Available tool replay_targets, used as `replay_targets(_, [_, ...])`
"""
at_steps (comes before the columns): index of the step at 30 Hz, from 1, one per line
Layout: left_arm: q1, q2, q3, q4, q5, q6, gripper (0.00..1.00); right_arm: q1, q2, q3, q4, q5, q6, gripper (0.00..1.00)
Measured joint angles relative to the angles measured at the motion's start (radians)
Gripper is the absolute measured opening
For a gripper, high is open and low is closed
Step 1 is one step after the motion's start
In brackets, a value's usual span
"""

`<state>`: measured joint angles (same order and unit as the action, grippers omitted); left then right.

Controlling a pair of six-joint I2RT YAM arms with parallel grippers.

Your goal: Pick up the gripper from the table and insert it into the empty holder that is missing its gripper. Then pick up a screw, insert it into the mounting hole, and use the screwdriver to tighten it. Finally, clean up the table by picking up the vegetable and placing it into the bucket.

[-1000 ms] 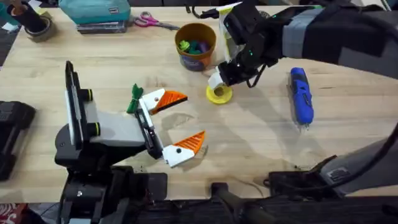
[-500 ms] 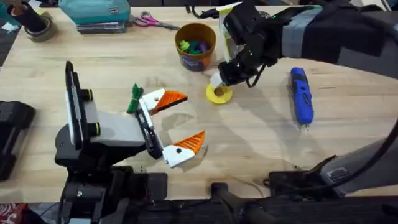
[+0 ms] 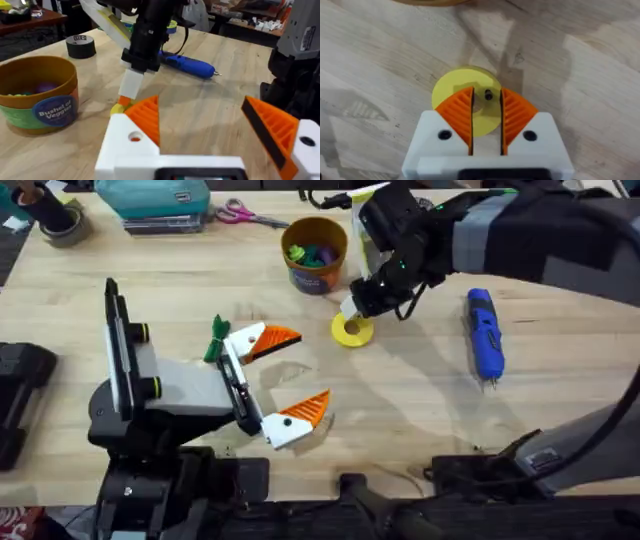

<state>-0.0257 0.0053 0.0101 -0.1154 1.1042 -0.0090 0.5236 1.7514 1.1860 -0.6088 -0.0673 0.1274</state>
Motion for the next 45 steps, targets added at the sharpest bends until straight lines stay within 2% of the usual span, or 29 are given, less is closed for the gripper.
replay_targets(12, [0.0, 0.0, 0.0, 0.0, 0.0, 0.0, 0.985, 0.0, 0.015, 0.0, 0.001, 0.004, 0.0, 0.213])
replay_targets(22, [0.0, 0.0, 0.0, 0.0, 0.0, 0.0, 0.985, 0.0, 0.015, 0.0, 0.001, 0.003, 0.0, 0.01])
replay_targets(36, [0.0, 0.0, 0.0, 0.0, 0.0, 0.0, 0.985, 0.0, 0.015, 0.0, -0.002, 0.003, 0.0, 0.006])
replay_targets(45, [0.0, 0.0, 0.0, 0.0, 0.0, 0.0, 0.985, 0.0, -0.007, 0.035, -0.084, 0.009, 0.0, 0.006])
